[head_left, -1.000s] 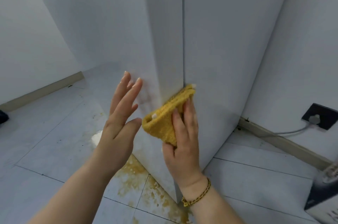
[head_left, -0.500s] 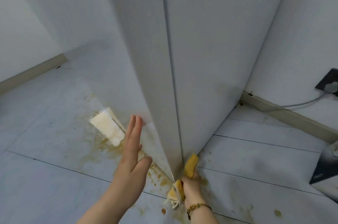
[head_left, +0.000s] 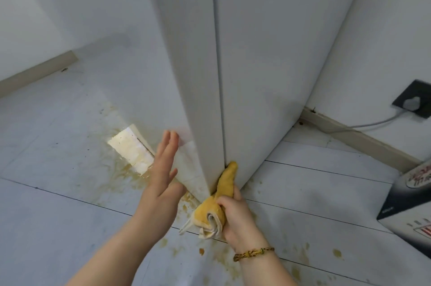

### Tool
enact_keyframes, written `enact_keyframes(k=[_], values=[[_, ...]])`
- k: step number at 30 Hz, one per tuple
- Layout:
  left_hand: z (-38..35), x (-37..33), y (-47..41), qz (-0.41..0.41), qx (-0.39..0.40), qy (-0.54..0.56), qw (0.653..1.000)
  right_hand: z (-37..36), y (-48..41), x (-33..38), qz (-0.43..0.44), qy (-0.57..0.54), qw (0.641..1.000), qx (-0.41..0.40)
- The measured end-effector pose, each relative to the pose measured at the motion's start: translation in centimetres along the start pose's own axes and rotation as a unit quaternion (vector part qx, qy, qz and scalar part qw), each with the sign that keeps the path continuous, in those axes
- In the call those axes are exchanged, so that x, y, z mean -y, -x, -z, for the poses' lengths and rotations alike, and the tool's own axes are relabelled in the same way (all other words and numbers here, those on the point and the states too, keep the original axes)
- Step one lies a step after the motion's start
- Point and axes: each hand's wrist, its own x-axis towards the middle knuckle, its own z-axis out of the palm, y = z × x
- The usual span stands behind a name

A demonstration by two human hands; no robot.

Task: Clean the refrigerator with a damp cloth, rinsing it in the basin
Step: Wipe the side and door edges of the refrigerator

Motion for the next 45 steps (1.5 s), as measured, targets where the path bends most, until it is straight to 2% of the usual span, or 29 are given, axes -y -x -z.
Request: enact_keyframes(k=[3,6,9,15,18,21,25,30,33,37,42,45], values=[[0.3,-1.4,0.5,0.060,0.036,-0.009,0.997,-2.9,4.3,3.4,0.038,0.004,0.999,0.027],[1.7,-5.4,1.3,0.133,0.065,-0.001,0.989,-5.8,9.4,7.6,0.041,0.007,0.998,0.041],[3.5,-10.8,2.2,0.189,0.045,0.052,0.980,-8.0,14.7,11.3,0.032,0.008,0.998,0.058],[8.0,-24.0,4.2,0.269,0.015,0.191,0.944,-12.3,26.1,18.4,-0.073,-0.057,0.990,0.107],[10.1,-30.2,6.8,0.274,0.050,0.190,0.941,-15.2,31.9,21.5,-0.104,-0.014,0.986,0.127],[12.5,-35.8,8.3,0.299,0.064,0.222,0.926,-18.3,36.4,23.9,-0.119,0.077,0.980,0.143],[16.4,-41.3,10.0,0.280,0.045,0.267,0.921,-23.0,40.1,25.9,-0.062,0.178,0.962,0.196],[21.7,-42.4,11.5,0.217,-0.091,0.289,0.928,-28.4,41.3,25.3,-0.002,0.250,0.942,0.223],[25.8,-42.3,11.6,0.175,-0.137,0.297,0.929,-32.5,41.3,24.3,0.063,0.298,0.927,0.219],[33.8,-41.8,11.4,0.149,-0.193,0.313,0.918,-40.7,40.9,21.6,0.135,0.375,0.890,0.221],[44.6,-41.4,11.2,0.122,-0.194,0.303,0.925,-51.3,40.6,17.6,0.148,0.422,0.855,0.261],[49.8,-41.2,9.8,0.077,-0.252,0.274,0.925,-56.9,40.2,15.6,0.199,0.417,0.856,0.233]])
